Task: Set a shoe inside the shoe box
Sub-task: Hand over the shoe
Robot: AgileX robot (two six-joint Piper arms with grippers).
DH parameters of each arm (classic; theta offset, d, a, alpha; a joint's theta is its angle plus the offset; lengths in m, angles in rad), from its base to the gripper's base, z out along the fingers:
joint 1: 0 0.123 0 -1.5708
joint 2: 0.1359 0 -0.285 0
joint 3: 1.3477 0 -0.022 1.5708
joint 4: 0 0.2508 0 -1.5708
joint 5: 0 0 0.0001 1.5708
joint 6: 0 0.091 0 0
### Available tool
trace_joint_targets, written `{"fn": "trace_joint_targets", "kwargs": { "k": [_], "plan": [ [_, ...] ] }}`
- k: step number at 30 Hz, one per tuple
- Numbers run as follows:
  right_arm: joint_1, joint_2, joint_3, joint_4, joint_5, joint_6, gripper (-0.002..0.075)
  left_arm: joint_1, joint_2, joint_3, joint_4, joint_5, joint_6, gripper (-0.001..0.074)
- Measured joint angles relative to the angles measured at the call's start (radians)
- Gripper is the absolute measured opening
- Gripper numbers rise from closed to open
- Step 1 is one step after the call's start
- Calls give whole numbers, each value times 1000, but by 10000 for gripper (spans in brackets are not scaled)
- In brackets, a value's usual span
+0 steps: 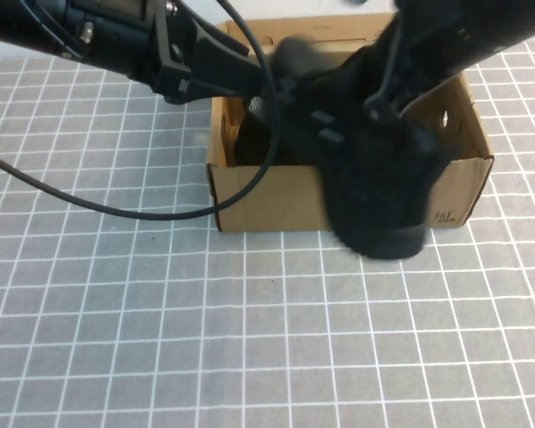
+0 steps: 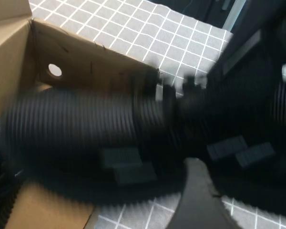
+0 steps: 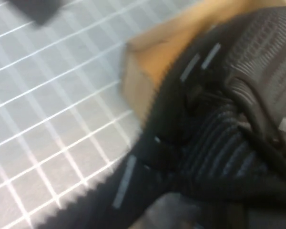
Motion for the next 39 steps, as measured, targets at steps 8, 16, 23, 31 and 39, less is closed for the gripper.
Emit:
{"fn": "trace_joint_targets", "kwargs": {
  "k": [8, 16, 23, 31, 39],
  "plan": [
    [0, 35, -14, 127, 112, -375, -3, 0, 0, 0, 1, 1, 62, 382],
    [0, 35, -14, 129, 134, -612, -3, -50, 2, 0, 53, 1, 130, 382],
    [-31, 35, -14, 142, 132, -646, -3, -137, 38, 0, 132, 5, 159, 416],
    [-58, 35, -14, 182, 171, -697, -3, -168, 99, 0, 120, 5, 239, 494],
    [-58, 35, -14, 200, 225, -726, -3, -168, 116, 0, 116, 2, 250, 499]
  ]
}}
